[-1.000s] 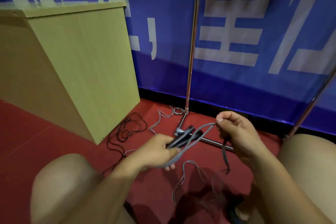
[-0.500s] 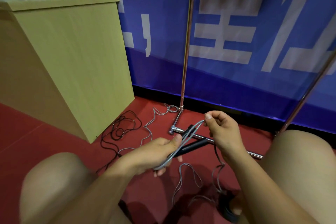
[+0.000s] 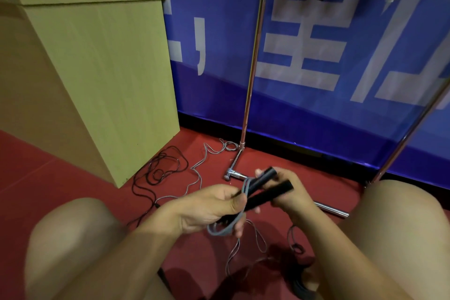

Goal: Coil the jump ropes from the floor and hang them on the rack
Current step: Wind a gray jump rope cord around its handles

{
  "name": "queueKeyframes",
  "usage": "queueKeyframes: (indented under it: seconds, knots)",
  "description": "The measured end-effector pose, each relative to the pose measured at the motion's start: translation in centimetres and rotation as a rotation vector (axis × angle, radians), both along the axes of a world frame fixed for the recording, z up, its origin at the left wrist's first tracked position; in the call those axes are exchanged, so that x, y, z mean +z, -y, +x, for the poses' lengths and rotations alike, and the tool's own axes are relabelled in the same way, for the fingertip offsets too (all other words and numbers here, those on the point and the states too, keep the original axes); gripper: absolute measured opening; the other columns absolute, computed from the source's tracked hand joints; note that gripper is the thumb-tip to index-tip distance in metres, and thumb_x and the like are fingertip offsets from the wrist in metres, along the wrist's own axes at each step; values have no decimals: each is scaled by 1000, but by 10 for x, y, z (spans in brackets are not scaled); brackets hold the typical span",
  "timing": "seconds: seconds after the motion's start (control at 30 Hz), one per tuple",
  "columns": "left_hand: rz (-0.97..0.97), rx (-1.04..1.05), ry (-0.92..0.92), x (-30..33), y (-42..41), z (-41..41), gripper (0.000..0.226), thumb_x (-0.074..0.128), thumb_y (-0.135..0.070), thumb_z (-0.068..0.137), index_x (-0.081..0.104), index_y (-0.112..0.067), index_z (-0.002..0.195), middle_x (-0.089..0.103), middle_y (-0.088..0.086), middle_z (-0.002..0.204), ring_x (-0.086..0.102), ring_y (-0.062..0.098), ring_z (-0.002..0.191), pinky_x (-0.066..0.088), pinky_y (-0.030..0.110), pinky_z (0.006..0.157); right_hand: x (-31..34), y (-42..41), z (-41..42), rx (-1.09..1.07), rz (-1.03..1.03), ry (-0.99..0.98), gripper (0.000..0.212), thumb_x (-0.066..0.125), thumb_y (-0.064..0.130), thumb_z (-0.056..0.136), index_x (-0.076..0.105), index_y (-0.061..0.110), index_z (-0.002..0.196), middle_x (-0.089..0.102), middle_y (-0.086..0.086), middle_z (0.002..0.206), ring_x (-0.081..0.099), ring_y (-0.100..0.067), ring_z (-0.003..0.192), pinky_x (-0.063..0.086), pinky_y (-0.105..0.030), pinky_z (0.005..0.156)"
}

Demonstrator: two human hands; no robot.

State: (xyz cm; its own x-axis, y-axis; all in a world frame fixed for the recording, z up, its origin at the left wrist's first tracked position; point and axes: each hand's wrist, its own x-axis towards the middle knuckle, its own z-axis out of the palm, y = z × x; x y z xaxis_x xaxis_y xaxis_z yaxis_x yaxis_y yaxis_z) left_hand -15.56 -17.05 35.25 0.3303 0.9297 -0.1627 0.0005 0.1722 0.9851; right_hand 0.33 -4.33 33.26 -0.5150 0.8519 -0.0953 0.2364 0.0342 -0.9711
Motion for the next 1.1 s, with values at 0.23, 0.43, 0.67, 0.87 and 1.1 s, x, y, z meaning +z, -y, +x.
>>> queueKeyframes:
  seconds: [0.23,0.43,0.67,0.87,1.1]
  knots:
    - [7,558,232,8,-14,0,36,58,-31,88,56,-11,118,69,4,79,65,17,62,54,26,58,6,5,7,101,169,167,40,58,42,95,57,16,64,49,7,50,41,-10,49,36,-26,52]
    - [42,836,-312,-9,-23,-24,14,55,-36,100,59,-22,99,59,5,70,60,19,50,51,32,49,17,5,17,165,303,146,30,70,38,88,64,12,75,47,12,56,39,-3,53,34,-20,53]
    - [61,739,-1058,-24,-25,-29,31,53,-54,95,58,-33,117,71,-4,98,67,26,97,50,35,81,15,11,20,305,358,63,23,70,27,90,62,14,73,49,10,60,41,-5,58,36,-25,58]
    - [-24,586,-1123,-34,-30,-29,36,54,-59,92,57,-39,122,69,-6,108,65,25,103,52,38,87,11,11,16,248,370,37,21,67,25,92,66,12,76,50,9,61,43,-4,59,37,-26,58]
    - [195,245,-1048,-29,-22,1,28,53,-59,92,59,-34,102,64,-8,81,61,14,76,52,36,73,7,-3,15,-24,423,-13,16,63,24,94,70,23,79,68,15,71,58,4,67,45,-14,66]
